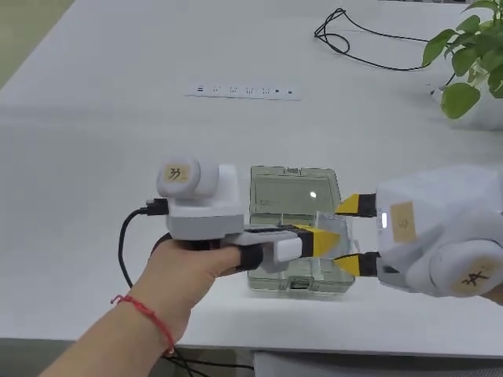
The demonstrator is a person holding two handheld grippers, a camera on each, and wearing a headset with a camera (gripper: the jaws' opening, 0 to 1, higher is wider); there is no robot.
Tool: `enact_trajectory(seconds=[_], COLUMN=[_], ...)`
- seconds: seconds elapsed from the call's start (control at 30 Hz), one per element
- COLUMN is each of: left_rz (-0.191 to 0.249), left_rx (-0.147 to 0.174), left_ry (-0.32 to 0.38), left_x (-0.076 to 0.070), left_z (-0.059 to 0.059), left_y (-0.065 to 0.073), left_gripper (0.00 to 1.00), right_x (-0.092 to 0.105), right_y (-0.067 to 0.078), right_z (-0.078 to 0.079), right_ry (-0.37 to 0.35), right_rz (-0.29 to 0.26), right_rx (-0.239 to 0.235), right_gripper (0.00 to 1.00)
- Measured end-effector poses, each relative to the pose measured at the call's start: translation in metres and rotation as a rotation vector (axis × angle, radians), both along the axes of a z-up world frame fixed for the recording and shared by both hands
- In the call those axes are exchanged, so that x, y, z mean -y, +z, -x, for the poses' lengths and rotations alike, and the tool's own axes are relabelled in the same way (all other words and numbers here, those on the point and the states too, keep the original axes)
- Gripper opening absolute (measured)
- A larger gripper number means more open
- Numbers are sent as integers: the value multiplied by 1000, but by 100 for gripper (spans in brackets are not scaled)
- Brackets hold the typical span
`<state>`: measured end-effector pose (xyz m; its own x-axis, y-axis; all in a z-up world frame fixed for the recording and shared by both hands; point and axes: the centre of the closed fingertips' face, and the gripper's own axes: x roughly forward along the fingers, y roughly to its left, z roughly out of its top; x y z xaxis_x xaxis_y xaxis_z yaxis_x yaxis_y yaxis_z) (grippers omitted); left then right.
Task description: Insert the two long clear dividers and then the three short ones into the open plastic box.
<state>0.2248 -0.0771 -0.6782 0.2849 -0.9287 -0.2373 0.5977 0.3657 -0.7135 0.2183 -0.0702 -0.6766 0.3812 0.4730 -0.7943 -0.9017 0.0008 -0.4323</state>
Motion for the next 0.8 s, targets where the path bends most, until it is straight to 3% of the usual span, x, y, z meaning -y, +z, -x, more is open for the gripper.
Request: enact_trajectory(seconds=[0.03,0.1,0.23,0.33,0.4,0.47,0.57,0.6,0.73,0.8], left_rz=[-8,5,-30,-63,-79,-106,-116,-117,-114,-108], left_rx=[30,12,67,146,217,276,384,424,532,541], left_ry=[-2,-2,-25,-74,-116,-156,-228,-252,-321,-325], left_x=[0,1,1,-1,-1,-2,-1,-2,-3,-4], left_z=[-2,-2,-2,1,5,9,18,21,32,34], left_y=[0,2,1,0,2,1,5,6,10,13], left_gripper=[0,0,0,0,0,0,0,0,0,0], right_x=[0,-2,-2,-1,-1,1,2,1,-5,-7], right_y=[1,3,11,14,19,20,25,27,34,35], right_z=[-1,-1,-1,-1,-1,3,4,8,16,18], right_ry=[-1,-6,-21,-32,-41,-33,-25,-19,10,19], right_rz=[-4,-21,-71,-115,-161,-186,-228,-250,-289,-293], right_rx=[2,-6,-40,-89,-143,-222,-291,-347,-439,-462], right_gripper=[33,33,34,33,32,30,26,25,19,17])
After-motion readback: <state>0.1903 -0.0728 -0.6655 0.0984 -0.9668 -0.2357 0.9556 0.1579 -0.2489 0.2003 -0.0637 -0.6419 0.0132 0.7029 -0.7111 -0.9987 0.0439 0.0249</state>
